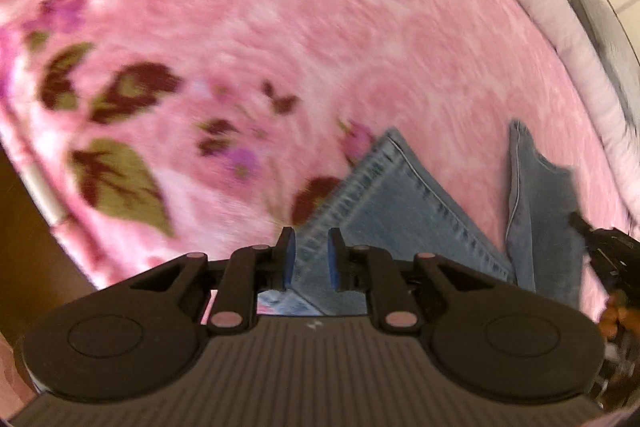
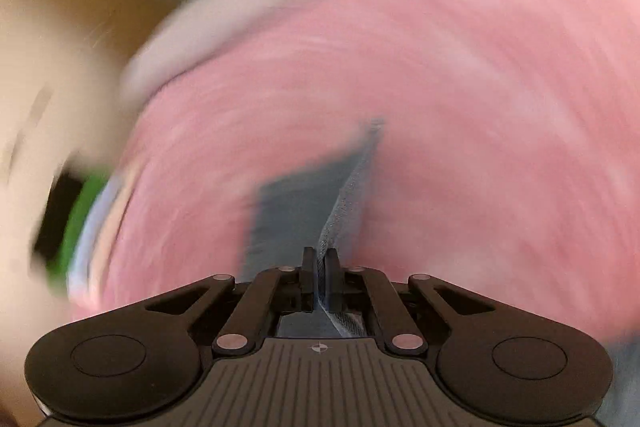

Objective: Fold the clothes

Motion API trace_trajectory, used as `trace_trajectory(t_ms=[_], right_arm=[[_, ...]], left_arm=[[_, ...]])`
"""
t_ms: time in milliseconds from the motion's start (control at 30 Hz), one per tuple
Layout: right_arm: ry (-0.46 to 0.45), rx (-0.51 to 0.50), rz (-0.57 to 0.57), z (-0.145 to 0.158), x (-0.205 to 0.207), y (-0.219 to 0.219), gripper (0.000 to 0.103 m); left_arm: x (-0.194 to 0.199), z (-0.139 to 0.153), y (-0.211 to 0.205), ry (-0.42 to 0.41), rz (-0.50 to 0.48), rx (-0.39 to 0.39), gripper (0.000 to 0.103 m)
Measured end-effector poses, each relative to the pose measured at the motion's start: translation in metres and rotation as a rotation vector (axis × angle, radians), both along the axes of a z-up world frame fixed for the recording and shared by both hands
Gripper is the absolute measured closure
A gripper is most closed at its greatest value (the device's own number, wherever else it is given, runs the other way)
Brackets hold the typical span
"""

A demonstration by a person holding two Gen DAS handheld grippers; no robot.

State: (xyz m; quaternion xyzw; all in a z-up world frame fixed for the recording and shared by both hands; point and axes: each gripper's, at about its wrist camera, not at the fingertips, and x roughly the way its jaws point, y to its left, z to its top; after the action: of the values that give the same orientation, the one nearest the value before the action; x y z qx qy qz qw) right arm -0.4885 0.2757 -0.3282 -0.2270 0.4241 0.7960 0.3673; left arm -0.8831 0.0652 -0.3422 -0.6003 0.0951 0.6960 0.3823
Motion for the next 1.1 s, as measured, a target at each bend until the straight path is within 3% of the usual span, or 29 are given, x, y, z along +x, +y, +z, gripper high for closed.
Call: trace_trajectory(t_ms=[67, 133, 233, 267, 400, 500, 600, 767, 967, 1100], right_arm=[[-0.042, 0.151, 0.208, 0.030, -0.040, -0.038, 0.101], [-0.075, 0.188, 0.370, 0.039, -0.070, -0.077, 0.097], [-0.168, 0.128, 0.539, 0.025, -0.095, -0.127, 0.086], [-0.198, 0.104, 0.583, 0.019, -0.099, -0.141, 0.078], [-0.247, 0.010, 0.608, 0.008, -0.086, -0.169, 0.072], [-0.241, -0.111, 0.468, 0.007, -0.046, -0.170, 0.072], [-0.189, -0.264, 0.255, 0.005, 0.009, -0.157, 0.072], [-0.035, -0.433, -0.129, 0.000, 0.121, -0.153, 0.072], [0.242, -0.463, -0.451, -0.021, 0.238, -0.177, 0.072], [0.423, -0.423, -0.531, -0.047, 0.285, -0.193, 0.072]], left_arm=[[-0.007, 0.007, -0.013, 0.005, 0.034, 0.014, 0.091], [-0.012, 0.014, -0.027, 0.000, 0.069, 0.023, 0.091], [-0.019, 0.021, -0.041, -0.026, 0.096, 0.040, 0.091], [-0.019, 0.021, -0.045, -0.036, 0.100, 0.046, 0.091], [-0.013, 0.018, -0.053, -0.099, 0.110, 0.090, 0.090], [0.002, 0.012, -0.050, -0.157, 0.099, 0.119, 0.090], [0.021, 0.007, -0.044, -0.201, 0.075, 0.144, 0.090], [0.049, 0.000, -0.036, -0.202, 0.029, 0.176, 0.090], [0.083, -0.010, -0.036, -0.146, -0.028, 0.269, 0.090], [0.114, -0.022, -0.039, -0.100, -0.100, 0.370, 0.090]])
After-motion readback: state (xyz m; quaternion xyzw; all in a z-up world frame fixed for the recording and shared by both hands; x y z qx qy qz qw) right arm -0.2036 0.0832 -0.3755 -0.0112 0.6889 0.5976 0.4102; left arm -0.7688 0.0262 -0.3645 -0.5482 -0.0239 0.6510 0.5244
